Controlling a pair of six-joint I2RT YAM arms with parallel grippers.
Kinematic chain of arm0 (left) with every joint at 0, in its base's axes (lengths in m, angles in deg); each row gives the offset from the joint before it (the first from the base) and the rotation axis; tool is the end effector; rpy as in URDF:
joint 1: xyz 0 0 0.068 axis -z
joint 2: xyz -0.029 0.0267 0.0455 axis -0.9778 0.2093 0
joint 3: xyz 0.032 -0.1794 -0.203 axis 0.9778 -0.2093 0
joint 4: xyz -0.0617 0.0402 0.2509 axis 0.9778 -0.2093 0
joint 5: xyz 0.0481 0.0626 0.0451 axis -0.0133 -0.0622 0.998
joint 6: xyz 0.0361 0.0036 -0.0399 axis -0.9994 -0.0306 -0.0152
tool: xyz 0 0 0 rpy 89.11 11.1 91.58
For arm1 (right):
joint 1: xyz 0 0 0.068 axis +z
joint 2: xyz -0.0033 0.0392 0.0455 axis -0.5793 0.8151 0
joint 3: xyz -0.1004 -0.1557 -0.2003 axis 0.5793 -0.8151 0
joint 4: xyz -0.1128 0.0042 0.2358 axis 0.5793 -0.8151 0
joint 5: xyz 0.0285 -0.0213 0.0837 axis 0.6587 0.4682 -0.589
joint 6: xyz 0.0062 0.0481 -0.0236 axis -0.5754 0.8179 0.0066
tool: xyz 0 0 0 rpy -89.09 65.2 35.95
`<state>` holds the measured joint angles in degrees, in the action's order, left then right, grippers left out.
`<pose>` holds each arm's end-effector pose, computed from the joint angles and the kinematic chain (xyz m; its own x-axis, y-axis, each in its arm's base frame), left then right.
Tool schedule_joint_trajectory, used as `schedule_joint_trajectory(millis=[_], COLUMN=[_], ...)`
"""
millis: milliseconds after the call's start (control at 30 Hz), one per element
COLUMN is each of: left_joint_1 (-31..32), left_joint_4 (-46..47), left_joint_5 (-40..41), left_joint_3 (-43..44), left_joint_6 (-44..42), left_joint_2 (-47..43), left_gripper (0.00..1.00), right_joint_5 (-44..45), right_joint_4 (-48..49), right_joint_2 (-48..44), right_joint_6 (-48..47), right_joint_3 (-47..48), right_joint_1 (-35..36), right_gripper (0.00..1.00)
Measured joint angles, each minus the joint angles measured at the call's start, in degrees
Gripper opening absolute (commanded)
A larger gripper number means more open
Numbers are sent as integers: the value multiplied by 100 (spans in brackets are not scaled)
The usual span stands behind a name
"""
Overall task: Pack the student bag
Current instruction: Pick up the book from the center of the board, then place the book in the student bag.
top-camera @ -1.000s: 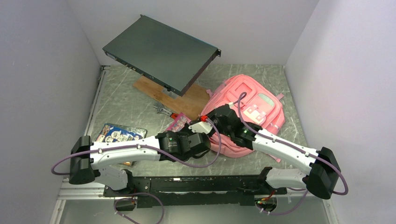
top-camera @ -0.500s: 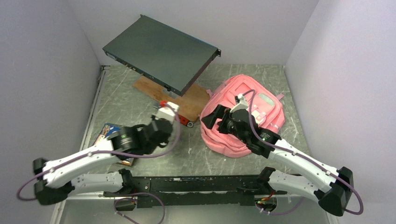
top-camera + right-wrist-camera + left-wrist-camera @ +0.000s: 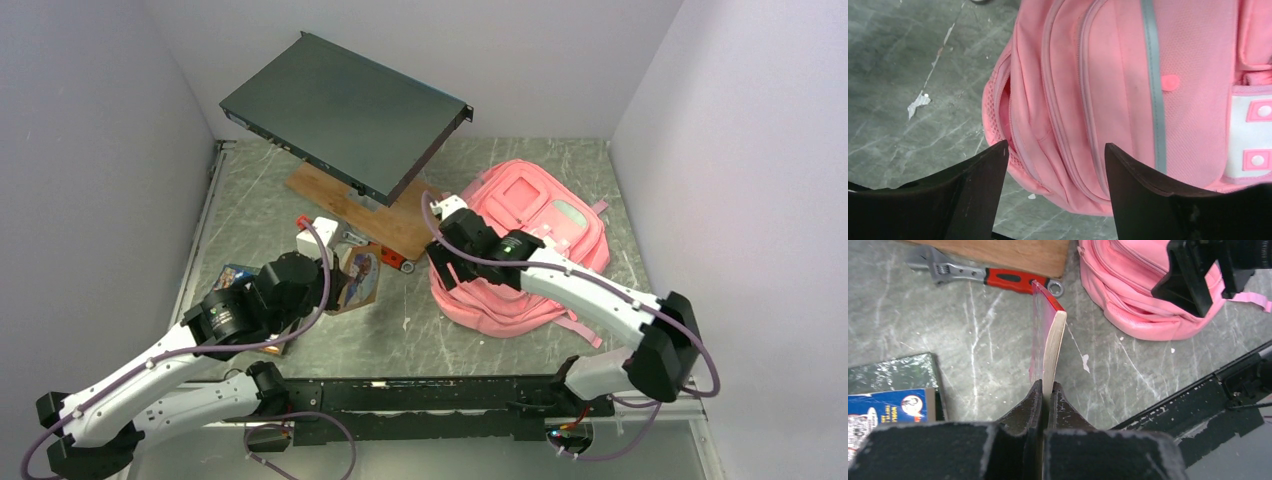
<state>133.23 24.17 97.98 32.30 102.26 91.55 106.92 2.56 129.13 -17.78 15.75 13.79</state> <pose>0.0917 -0.1094 0.3374 -0.5282 0.0253 -0.8487 0.3852 0.8979 -0.2130 0.1938 0.2081 0.2714 -0.6579 -0.4748 -0.5846 -0.4960 0.8573 -0.1382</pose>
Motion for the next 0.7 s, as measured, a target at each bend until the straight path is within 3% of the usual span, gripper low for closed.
schedule_joint_trajectory(millis=[433, 667, 700], left_joint_1=[-11, -11, -11], left_joint_4=[136, 140, 140], left_joint_5=[-367, -396, -396], left_joint_3=[-354, -415, -417], left_joint_6=[326, 422, 433], left_joint_2=[-459, -597, -614], left_gripper=[0, 0, 0], right_joint_5=[-240, -157, -131], right_joint_4=[306, 577, 621], right_joint_2=[802, 1038, 1060], right_joint_6=[-109, -68, -66], right_joint_3=[-249, -501, -525], right_joint_1=[7, 50, 72], right_gripper=[52, 49, 44])
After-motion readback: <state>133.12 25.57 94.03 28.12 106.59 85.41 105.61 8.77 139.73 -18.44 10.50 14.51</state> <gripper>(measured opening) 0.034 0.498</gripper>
